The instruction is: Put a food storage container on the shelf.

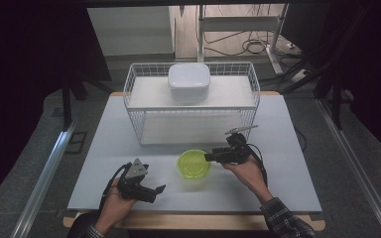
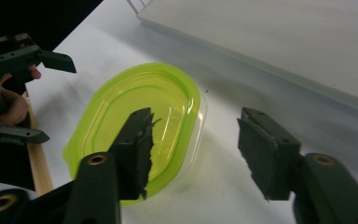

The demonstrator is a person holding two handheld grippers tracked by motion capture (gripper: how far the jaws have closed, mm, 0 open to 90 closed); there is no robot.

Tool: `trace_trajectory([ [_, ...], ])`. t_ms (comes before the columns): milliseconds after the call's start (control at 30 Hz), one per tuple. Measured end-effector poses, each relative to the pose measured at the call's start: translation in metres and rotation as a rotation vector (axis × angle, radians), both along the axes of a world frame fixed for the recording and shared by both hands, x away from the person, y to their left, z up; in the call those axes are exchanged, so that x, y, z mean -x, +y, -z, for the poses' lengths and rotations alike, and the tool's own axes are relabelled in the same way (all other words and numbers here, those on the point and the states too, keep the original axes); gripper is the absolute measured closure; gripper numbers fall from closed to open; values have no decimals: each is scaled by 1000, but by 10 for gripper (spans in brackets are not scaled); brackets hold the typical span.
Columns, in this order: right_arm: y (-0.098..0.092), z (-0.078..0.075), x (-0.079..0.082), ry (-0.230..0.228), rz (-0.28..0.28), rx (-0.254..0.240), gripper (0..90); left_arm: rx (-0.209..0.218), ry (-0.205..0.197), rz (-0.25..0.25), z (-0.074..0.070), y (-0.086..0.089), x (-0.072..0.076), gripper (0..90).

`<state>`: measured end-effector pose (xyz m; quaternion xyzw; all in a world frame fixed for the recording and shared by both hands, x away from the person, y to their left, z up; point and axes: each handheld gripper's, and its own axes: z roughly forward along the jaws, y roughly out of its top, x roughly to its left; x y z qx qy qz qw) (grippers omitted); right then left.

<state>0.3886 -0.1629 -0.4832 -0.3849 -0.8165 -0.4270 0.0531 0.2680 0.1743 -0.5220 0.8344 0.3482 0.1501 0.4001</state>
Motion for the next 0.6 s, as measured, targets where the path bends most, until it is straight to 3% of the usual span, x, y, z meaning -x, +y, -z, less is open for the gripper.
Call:
trace_trajectory([
  [367,5,14,-16,148,-10,-65,662,-8,1,5,0,0,0,41],
  [600,1,19,-20,249,-17,-134,799,-10,1,5,1,-1,0,41],
])
